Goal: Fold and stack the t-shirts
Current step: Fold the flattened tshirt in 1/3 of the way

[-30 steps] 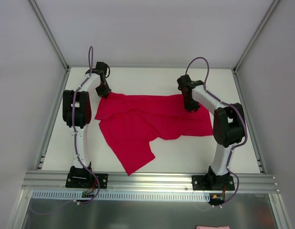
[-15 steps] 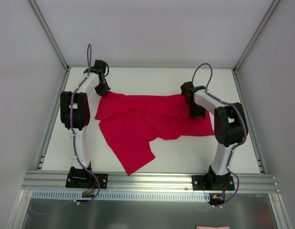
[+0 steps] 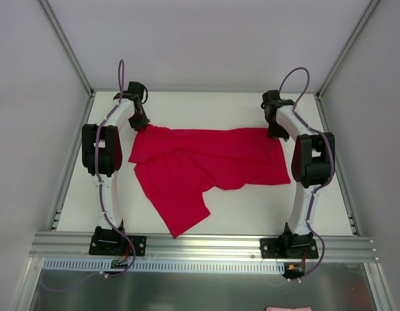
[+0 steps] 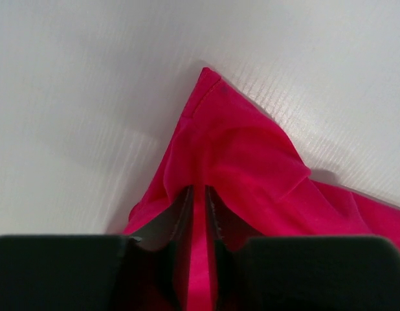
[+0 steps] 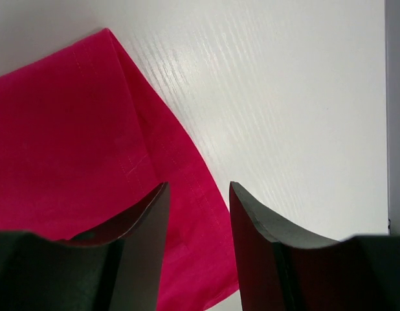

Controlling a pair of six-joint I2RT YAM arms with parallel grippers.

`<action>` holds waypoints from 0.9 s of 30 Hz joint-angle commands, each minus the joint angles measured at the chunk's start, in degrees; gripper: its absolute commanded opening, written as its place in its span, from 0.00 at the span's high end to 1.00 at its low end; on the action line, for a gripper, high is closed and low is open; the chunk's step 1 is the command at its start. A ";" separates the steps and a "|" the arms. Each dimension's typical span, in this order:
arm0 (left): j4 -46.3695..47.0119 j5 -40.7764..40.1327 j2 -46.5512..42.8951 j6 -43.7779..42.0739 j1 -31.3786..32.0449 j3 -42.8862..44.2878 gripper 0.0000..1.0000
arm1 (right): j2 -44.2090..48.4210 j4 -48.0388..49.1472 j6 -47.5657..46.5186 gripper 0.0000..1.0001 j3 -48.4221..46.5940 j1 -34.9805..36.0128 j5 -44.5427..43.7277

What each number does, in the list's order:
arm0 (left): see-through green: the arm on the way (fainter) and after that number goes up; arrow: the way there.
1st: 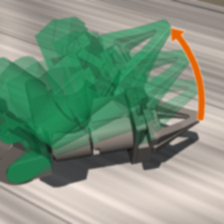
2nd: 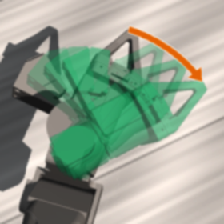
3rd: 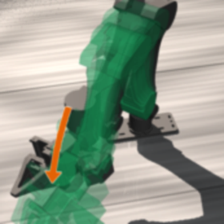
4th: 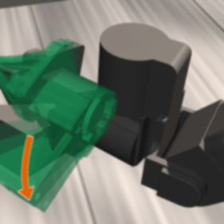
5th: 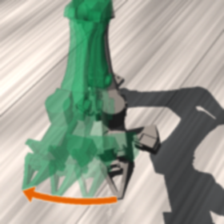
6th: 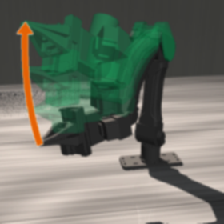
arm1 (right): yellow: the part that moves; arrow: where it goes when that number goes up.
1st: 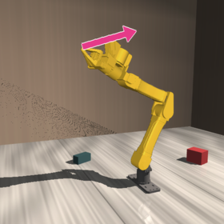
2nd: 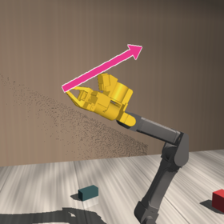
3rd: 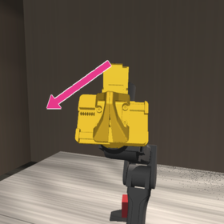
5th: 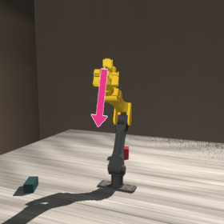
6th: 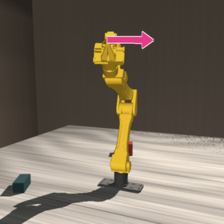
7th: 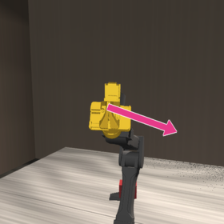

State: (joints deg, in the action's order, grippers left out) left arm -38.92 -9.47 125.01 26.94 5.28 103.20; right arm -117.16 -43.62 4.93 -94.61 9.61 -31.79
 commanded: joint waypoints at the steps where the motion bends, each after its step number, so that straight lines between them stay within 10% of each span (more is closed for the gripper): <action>1: -1.16 -0.98 -2.75 -0.75 0.35 0.07 0.84 | -1.40 0.46 0.87 0.55 -1.90 -0.90 1.81; 14: -0.72 -2.04 -3.28 -1.63 0.35 -1.07 0.30 | -4.03 4.42 1.05 0.57 -2.68 -3.10 12.19; 27: -0.99 -3.53 -4.60 -2.07 0.35 -1.86 0.25 | -6.85 3.80 1.22 0.57 -5.93 -4.33 17.99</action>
State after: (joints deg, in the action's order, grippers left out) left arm -38.92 -11.16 124.40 25.98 5.28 101.56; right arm -123.07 -39.38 5.39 -97.30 5.69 -15.64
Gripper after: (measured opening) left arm 0.751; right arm 0.431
